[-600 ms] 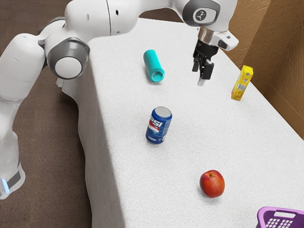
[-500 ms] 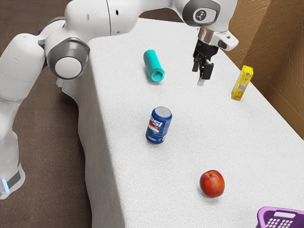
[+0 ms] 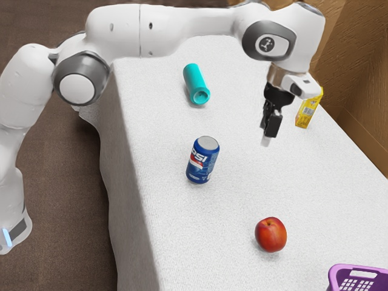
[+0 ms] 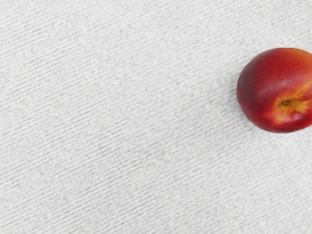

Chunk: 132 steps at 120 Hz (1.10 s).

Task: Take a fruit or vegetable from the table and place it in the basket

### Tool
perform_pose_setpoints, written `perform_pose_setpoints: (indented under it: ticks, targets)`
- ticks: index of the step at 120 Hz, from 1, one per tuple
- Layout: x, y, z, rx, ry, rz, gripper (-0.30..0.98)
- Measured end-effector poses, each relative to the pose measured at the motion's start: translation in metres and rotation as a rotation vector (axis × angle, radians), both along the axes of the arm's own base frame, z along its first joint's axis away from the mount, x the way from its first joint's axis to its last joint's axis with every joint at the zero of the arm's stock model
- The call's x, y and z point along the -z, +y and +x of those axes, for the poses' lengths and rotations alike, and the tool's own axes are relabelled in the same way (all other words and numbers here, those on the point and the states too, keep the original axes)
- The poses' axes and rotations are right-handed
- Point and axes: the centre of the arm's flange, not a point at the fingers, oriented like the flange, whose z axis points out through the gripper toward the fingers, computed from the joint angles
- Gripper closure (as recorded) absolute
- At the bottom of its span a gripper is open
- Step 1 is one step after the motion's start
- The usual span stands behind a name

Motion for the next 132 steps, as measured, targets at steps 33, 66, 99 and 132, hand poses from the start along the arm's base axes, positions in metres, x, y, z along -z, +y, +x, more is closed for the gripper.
perform_pose_setpoints:
  ticks: [33, 66, 99, 132]
  targets:
    - [0.026, -0.124, -0.021, 0.206, 0.019, -0.011, 0.00]
    - [0.039, -0.189, -0.059, 0.329, 0.041, 0.022, 0.00]
    - [0.076, -0.197, -0.038, 0.329, 0.025, 0.021, 0.00]
    - [0.092, -0.178, -0.009, 0.280, -0.041, 0.024, 0.00]
